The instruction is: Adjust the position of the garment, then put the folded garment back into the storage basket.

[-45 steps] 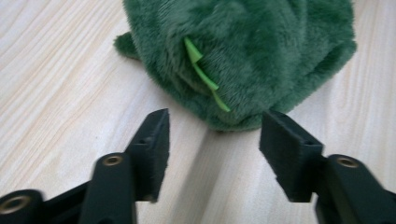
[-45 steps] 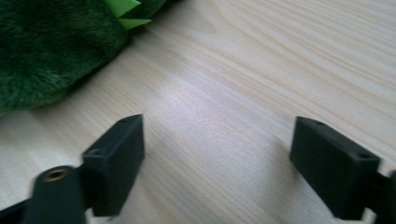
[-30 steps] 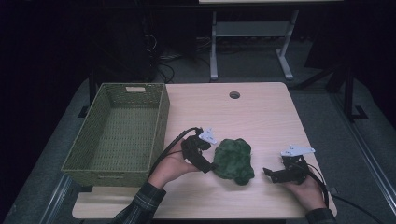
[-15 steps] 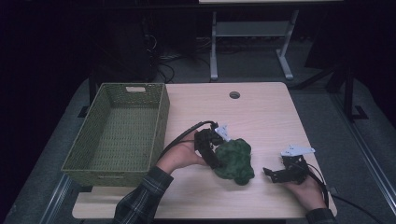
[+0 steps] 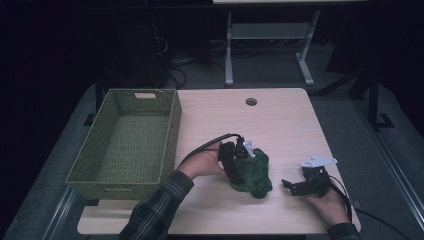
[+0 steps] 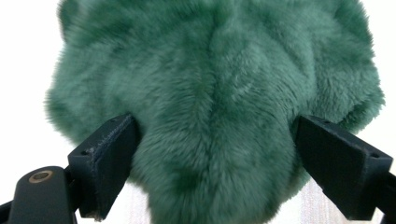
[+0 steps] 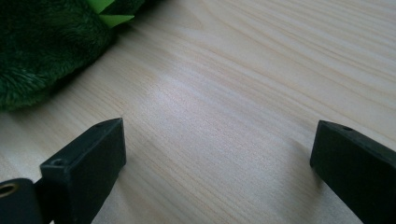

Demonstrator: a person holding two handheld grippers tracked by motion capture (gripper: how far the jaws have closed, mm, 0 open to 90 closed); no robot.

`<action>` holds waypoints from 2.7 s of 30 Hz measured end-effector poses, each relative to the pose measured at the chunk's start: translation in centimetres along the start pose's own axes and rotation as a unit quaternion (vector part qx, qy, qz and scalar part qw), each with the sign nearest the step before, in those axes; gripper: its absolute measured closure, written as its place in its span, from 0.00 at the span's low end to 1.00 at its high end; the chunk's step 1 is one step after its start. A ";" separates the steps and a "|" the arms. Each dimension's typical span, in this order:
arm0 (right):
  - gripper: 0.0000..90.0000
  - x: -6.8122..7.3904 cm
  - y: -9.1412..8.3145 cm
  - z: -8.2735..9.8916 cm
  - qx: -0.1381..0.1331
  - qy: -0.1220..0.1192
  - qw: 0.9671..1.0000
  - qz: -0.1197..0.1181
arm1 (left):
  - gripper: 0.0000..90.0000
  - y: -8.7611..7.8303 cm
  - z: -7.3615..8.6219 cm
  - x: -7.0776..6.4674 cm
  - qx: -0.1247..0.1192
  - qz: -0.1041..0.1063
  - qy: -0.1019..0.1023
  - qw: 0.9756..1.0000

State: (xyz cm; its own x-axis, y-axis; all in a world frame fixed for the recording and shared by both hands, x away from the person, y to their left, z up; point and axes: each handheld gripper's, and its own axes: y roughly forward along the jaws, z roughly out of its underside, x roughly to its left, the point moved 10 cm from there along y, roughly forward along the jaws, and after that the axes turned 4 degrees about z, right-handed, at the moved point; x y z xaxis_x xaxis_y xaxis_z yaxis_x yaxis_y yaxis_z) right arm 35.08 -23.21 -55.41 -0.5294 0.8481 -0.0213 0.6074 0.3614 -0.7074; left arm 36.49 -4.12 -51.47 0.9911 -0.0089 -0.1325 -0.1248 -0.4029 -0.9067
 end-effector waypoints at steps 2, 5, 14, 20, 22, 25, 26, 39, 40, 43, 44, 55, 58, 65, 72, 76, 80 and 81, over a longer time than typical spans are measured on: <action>0.03 0.0 0.0 0.0 0.000 0.000 1.000 0.000 | 0.14 0.4 0.1 0.0 0.004 0.000 0.001 1.000; 0.03 0.0 0.0 0.0 0.000 0.000 1.000 0.000 | 0.14 0.9 0.3 -0.1 0.014 -0.004 0.006 1.000; 0.04 0.0 0.0 0.0 0.000 0.000 1.000 0.000 | 0.14 2.4 0.8 -0.3 0.043 -0.007 0.011 0.999; 0.04 0.0 0.0 0.0 -0.001 0.003 1.000 0.002 | 0.17 2.6 0.9 -0.5 0.061 -0.015 0.005 0.998; 0.04 0.0 0.0 0.0 -0.001 0.003 1.000 0.002 | 0.23 2.5 0.9 -0.5 0.059 -0.013 0.001 0.998; 0.05 0.0 0.0 0.0 -0.001 0.003 1.000 0.003 | 0.37 2.2 0.8 -0.5 0.055 -0.011 -0.005 0.998; 0.05 0.0 0.0 0.0 -0.001 0.003 1.000 0.002 | 0.44 2.1 0.8 -0.6 0.056 -0.009 -0.007 0.998; 0.05 0.0 0.0 0.0 -0.002 0.005 1.000 0.003 | 0.74 1.5 0.7 -1.2 0.047 0.017 0.000 0.999; 0.05 0.0 0.0 -0.1 -0.002 0.005 1.000 0.003 | 0.75 1.2 0.6 -1.1 0.042 0.015 0.001 0.999; 0.05 0.0 0.0 -0.1 -0.002 0.005 1.000 0.003 | 0.76 0.2 0.3 -1.2 0.026 0.027 -0.011 0.999; 0.05 0.0 0.0 -0.1 -0.002 0.005 1.000 0.003 | 0.76 -0.1 0.2 -1.3 0.021 0.028 -0.020 0.999; 0.05 -0.1 0.0 -0.1 -0.002 0.004 1.000 0.003 | 0.76 -5.9 0.1 -0.5 0.011 -0.017 -0.061 0.998; 0.05 -0.1 0.0 -0.1 -0.003 0.003 1.000 0.003 | 0.76 -7.7 0.5 -0.2 0.008 -0.028 -0.078 0.997; 0.05 -0.1 0.0 -0.1 -0.002 0.004 1.000 0.004 | 0.76 -11.6 1.8 0.6 0.005 -0.054 -0.104 0.993; 0.04 0.0 0.0 -0.1 0.000 0.005 1.000 0.004 | 0.75 -14.9 3.3 1.2 -0.005 -0.080 -0.130 0.988; 0.04 0.0 0.0 -0.1 0.000 0.005 1.000 0.004 | 0.76 -16.6 4.8 1.6 -0.016 -0.097 -0.156 0.983; 0.04 0.0 0.0 -0.1 -0.001 0.005 1.000 0.004 | 0.75 -18.3 6.6 2.0 -0.027 -0.116 -0.184 0.976; 0.04 0.0 0.0 -0.1 -0.001 0.005 1.000 0.004 | 0.75 -18.7 7.1 2.1 -0.031 -0.119 -0.192 0.974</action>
State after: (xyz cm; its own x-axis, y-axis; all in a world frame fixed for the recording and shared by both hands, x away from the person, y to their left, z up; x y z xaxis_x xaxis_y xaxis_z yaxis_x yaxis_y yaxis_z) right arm 35.17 -23.21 -55.39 -0.5192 0.8544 -0.0192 0.6121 0.3561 -0.7061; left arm 40.60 9.87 -37.61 0.9002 0.4295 -0.0717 0.1217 -0.4062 -0.9056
